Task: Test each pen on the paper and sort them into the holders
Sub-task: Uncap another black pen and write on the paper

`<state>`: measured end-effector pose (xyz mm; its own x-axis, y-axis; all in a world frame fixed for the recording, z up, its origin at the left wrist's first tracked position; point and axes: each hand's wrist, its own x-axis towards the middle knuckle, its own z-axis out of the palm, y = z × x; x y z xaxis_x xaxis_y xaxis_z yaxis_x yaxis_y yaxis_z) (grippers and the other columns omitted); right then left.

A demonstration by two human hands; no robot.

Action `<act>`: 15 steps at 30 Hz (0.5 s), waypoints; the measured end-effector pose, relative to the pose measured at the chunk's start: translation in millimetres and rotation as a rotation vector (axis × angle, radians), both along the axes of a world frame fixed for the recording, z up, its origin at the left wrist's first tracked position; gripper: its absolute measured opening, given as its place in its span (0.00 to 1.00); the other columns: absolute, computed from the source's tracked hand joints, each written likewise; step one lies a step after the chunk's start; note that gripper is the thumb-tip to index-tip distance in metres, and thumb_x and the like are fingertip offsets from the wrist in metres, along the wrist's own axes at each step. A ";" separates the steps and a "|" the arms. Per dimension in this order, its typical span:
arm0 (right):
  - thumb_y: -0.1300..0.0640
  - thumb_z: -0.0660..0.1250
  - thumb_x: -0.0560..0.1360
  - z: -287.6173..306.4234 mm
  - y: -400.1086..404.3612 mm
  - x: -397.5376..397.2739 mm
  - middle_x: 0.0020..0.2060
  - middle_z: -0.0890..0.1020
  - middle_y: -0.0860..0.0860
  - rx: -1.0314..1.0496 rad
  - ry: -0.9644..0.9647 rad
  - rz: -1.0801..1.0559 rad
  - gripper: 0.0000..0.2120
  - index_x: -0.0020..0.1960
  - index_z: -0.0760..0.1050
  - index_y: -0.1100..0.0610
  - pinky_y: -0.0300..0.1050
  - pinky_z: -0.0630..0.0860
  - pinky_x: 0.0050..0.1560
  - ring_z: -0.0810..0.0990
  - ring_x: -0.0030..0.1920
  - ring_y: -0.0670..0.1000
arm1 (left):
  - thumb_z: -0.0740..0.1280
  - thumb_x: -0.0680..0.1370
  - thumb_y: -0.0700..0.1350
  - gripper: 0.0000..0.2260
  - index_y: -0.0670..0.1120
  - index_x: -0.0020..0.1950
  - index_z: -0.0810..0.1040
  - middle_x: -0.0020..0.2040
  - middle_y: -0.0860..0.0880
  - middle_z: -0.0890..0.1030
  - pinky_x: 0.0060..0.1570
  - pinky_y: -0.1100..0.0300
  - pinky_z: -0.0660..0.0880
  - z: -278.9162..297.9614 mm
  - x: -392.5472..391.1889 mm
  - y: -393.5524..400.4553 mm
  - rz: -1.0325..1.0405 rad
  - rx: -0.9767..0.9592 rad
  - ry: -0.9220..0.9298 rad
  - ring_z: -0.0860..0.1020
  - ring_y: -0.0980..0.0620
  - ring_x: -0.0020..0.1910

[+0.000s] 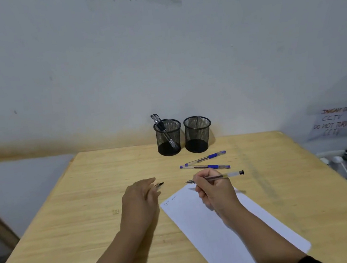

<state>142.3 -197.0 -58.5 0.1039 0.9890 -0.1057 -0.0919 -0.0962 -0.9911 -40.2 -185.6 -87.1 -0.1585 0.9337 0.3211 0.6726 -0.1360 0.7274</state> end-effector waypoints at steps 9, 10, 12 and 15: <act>0.61 0.64 0.72 -15.3 23.3 -13.3 0.33 0.80 0.45 0.081 -0.519 0.045 0.05 0.42 0.78 0.55 0.31 0.71 0.37 0.77 0.38 0.42 | 0.70 0.72 0.48 0.09 0.50 0.51 0.81 0.48 0.54 0.82 0.51 0.66 0.66 -13.0 15.6 -19.0 -0.132 -0.009 0.084 0.76 0.55 0.52; 0.61 0.64 0.73 -17.3 24.8 -13.5 0.33 0.79 0.45 0.096 -0.558 0.048 0.05 0.41 0.78 0.56 0.31 0.70 0.37 0.77 0.38 0.42 | 0.70 0.72 0.47 0.09 0.50 0.51 0.81 0.48 0.54 0.82 0.51 0.66 0.66 -12.2 15.8 -18.5 -0.133 -0.003 0.083 0.76 0.55 0.51; 0.60 0.63 0.73 -21.3 25.7 -13.9 0.32 0.79 0.46 0.120 -0.603 0.064 0.05 0.41 0.77 0.56 0.32 0.71 0.37 0.77 0.38 0.44 | 0.69 0.72 0.47 0.09 0.49 0.51 0.81 0.48 0.54 0.82 0.51 0.65 0.67 -12.5 16.4 -17.9 -0.136 0.010 0.087 0.76 0.55 0.51; 0.59 0.63 0.74 -24.9 25.0 -14.7 0.32 0.79 0.47 0.144 -0.631 0.094 0.05 0.41 0.76 0.56 0.33 0.71 0.37 0.77 0.37 0.45 | 0.68 0.73 0.47 0.09 0.50 0.52 0.81 0.48 0.54 0.81 0.50 0.66 0.66 -15.8 16.2 -17.4 -0.128 0.015 0.090 0.75 0.56 0.51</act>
<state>127.6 -172.0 -83.4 0.0153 0.9965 0.0816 0.5137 0.0622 -0.8557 -24.0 -203.0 -102.9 -0.0087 0.9393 0.3429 0.7113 -0.2352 0.6623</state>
